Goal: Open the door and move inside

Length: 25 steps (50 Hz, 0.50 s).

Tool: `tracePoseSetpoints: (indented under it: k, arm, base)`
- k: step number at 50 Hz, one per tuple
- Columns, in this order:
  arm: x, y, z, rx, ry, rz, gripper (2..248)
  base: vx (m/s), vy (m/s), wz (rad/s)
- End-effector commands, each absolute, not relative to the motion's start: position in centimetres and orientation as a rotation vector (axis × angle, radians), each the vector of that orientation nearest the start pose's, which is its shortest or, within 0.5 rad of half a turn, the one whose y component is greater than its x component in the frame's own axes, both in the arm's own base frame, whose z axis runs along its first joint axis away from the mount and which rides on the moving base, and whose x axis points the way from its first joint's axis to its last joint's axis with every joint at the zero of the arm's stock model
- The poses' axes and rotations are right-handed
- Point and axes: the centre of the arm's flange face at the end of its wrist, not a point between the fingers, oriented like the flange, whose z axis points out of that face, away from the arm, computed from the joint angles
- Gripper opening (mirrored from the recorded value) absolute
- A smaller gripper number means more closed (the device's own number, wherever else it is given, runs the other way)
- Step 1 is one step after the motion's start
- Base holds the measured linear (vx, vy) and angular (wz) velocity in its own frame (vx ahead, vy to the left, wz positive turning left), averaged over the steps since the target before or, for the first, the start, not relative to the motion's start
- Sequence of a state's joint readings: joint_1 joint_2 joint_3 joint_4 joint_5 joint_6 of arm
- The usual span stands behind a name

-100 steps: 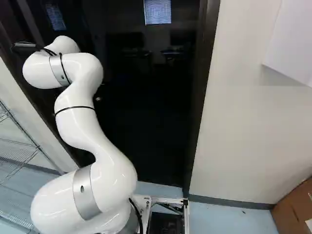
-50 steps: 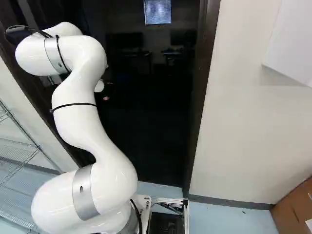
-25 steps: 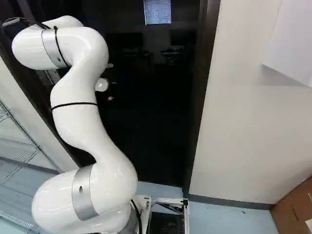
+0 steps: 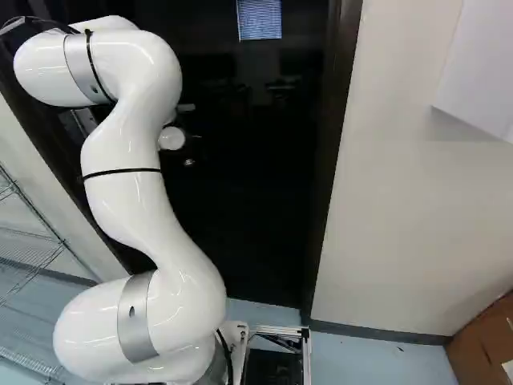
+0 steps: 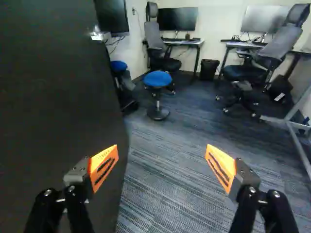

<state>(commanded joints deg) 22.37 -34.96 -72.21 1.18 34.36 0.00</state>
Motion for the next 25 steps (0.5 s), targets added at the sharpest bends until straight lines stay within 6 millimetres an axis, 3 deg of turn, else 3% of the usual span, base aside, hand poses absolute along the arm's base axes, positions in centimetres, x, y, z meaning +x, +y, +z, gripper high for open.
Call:
tracePoseSetpoints:
  k: [25]
  arm:
    - [62.1,21.8,41.1,-2.390,-0.378,-1.681,247]
  base:
    - [0.000,0.000,0.000]
